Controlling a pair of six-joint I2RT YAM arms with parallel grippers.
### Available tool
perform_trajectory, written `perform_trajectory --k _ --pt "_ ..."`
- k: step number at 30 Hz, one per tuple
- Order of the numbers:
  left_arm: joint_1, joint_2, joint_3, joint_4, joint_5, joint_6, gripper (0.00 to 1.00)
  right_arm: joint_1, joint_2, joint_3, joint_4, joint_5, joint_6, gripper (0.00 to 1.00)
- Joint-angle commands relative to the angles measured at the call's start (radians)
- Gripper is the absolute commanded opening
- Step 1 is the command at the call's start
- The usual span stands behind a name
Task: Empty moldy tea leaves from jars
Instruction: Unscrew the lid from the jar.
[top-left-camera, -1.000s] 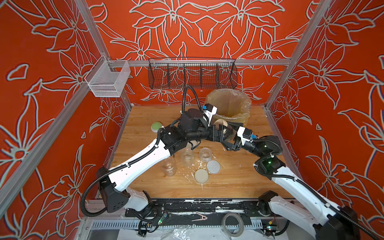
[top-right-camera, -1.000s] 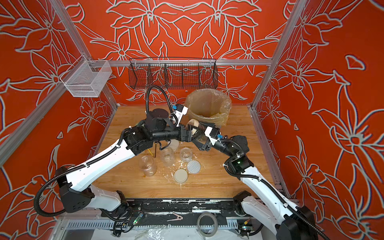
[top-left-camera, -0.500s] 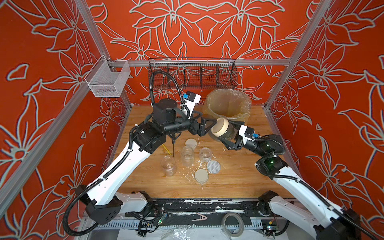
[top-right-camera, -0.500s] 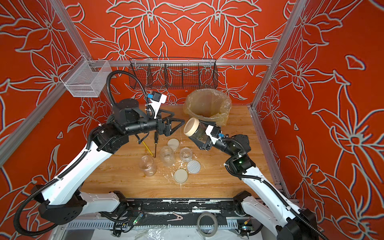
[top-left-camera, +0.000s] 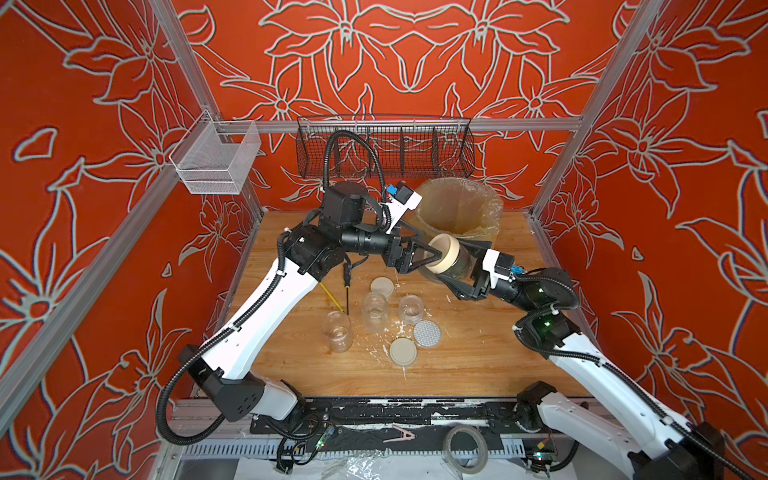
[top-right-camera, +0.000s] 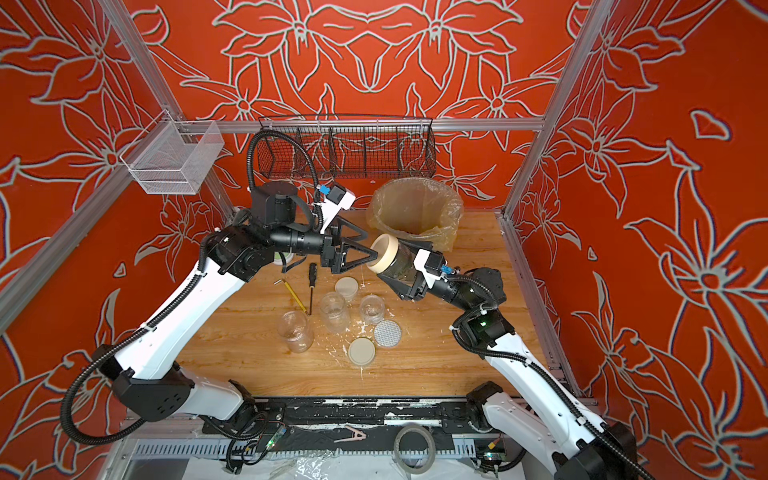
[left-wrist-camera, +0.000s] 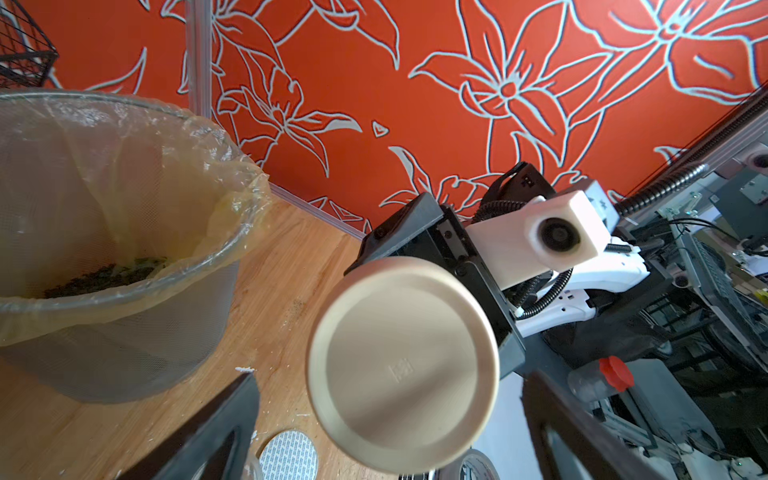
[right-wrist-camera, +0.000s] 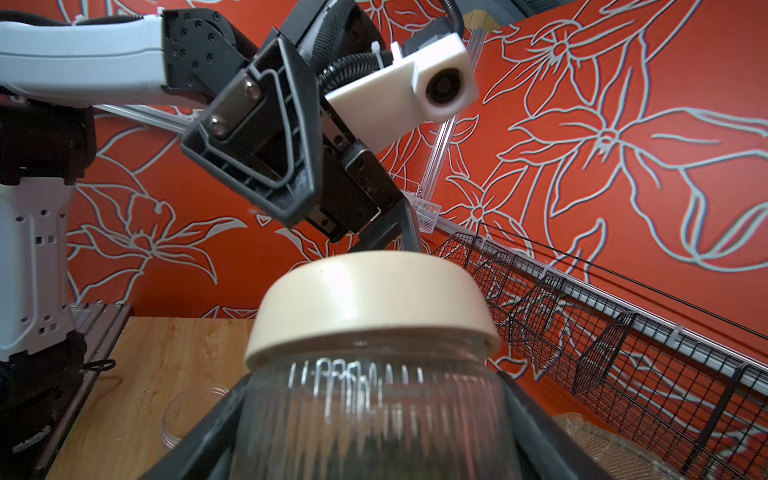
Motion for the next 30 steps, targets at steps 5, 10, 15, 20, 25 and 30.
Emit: perform_trajectory --k 5,10,15,20,25,30 --pt "0.007 0.053 0.035 0.027 0.075 0.007 0.98 0.005 0.009 0.064 0.064 -0.025 0.001 0.05" --pt "0.005 0.061 0.026 0.009 0.087 0.046 0.99 0.005 0.020 0.081 0.031 -0.014 -0.014 0.04" --pt "0.005 0.061 0.018 0.000 0.053 0.058 0.96 0.005 0.033 0.088 0.025 -0.016 -0.011 0.03" --pt "0.005 0.068 0.032 -0.016 0.028 0.062 0.88 0.005 0.033 0.091 -0.002 -0.016 -0.018 0.03" --pt "0.005 0.083 0.046 -0.032 0.037 0.055 0.91 0.005 0.030 0.092 -0.020 -0.016 -0.030 0.02" --pt "0.005 0.083 0.046 -0.027 0.040 0.048 0.95 0.005 0.033 0.102 -0.028 -0.017 -0.030 0.03"
